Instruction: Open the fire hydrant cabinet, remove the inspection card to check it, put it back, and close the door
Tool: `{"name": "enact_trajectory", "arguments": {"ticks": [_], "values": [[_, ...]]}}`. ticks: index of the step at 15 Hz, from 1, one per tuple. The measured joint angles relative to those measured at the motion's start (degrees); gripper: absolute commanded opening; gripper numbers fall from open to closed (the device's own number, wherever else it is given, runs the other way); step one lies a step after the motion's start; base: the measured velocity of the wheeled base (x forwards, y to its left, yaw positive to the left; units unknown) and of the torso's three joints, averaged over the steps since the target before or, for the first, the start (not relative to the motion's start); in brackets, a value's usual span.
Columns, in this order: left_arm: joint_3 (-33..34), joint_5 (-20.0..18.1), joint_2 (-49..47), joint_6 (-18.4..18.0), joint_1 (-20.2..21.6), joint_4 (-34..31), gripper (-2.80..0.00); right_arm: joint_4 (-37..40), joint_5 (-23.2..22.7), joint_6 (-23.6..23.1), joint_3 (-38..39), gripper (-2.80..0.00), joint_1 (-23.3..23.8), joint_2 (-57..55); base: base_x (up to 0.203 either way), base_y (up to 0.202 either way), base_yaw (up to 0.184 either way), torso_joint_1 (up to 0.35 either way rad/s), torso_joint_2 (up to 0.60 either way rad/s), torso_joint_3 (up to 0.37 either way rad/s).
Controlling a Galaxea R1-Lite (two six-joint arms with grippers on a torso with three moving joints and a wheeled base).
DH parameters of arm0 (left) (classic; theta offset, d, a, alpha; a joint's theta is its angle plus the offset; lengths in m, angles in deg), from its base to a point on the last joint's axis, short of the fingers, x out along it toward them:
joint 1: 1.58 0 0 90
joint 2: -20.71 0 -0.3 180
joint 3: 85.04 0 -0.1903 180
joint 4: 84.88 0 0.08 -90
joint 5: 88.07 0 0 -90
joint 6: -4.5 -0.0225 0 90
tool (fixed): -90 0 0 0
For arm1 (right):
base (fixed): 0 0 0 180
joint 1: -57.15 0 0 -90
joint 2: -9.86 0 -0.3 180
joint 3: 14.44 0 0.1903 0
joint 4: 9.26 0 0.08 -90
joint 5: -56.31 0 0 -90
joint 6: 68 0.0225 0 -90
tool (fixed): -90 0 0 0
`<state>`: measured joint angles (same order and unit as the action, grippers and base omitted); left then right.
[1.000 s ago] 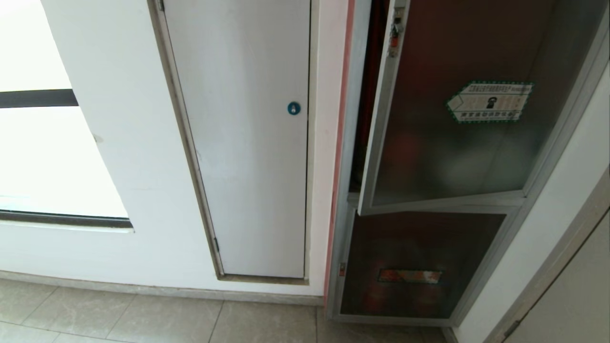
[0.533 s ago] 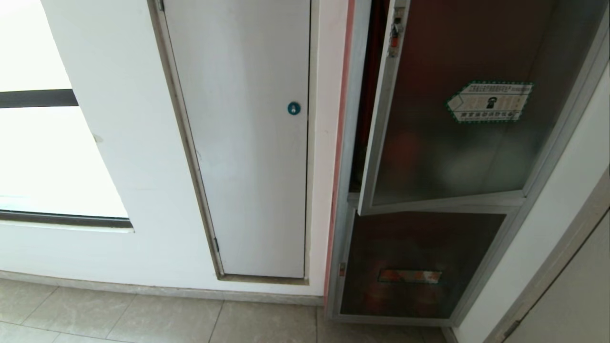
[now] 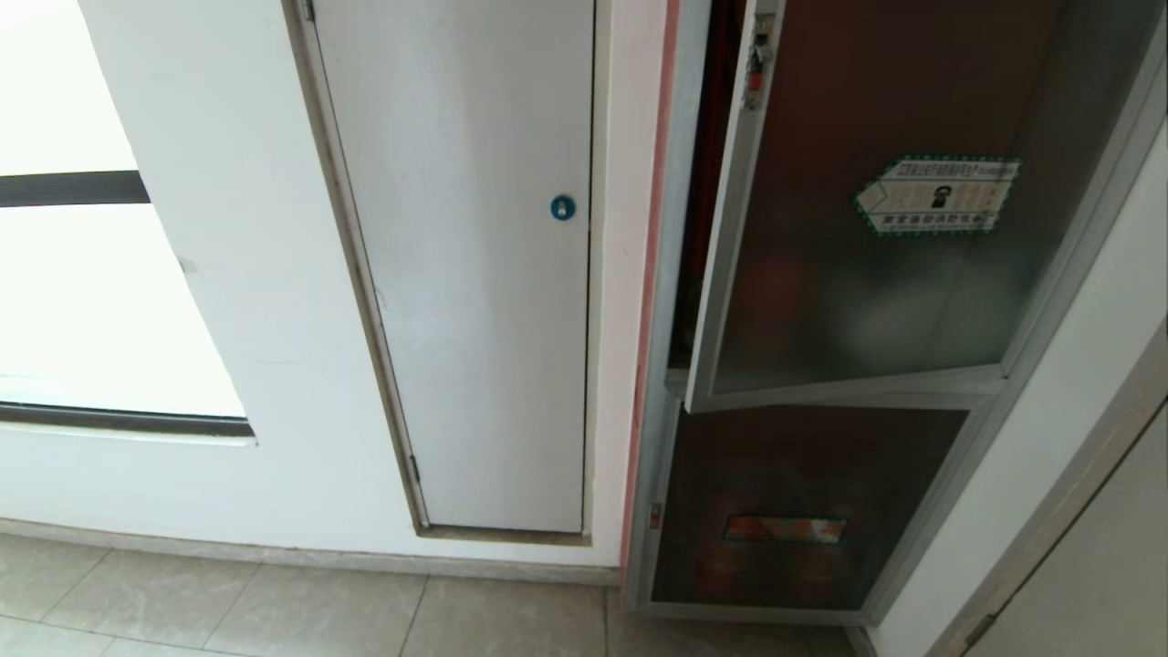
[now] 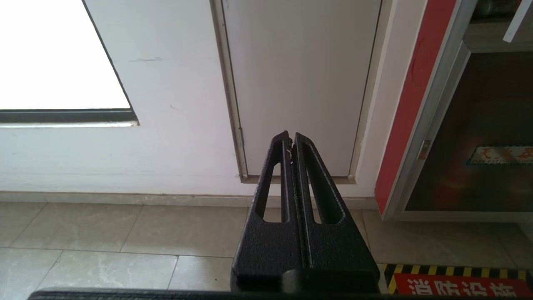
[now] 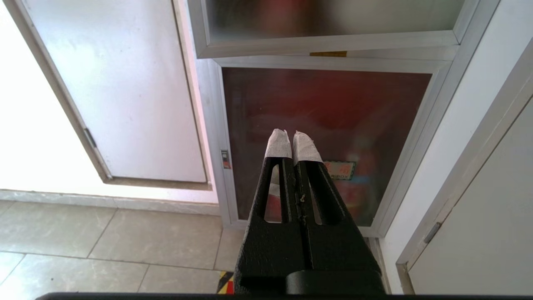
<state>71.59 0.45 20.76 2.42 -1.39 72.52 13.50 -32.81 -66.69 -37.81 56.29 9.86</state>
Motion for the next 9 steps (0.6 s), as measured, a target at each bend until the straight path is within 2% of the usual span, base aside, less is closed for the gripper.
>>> {"name": "enact_trajectory", "arguments": {"ticks": [6, 9], "values": [[0.0, 0.04, 0.02, -0.02, -0.02, 0.0, -2.8, 0.0, 0.0, 0.0, 0.0, -2.8, -0.02, 0.0, 0.0, 0.0, 0.0, 0.0, 0.0, 0.0], [0.0, 0.12, 0.02, 0.4, -0.02, 0.0, -2.8, -0.02, 0.0, 0.0, 0.0, -2.8, 0.0, 0.0, 0.14, 0.0, -0.001, 0.0, 0.0, 0.001]]}}
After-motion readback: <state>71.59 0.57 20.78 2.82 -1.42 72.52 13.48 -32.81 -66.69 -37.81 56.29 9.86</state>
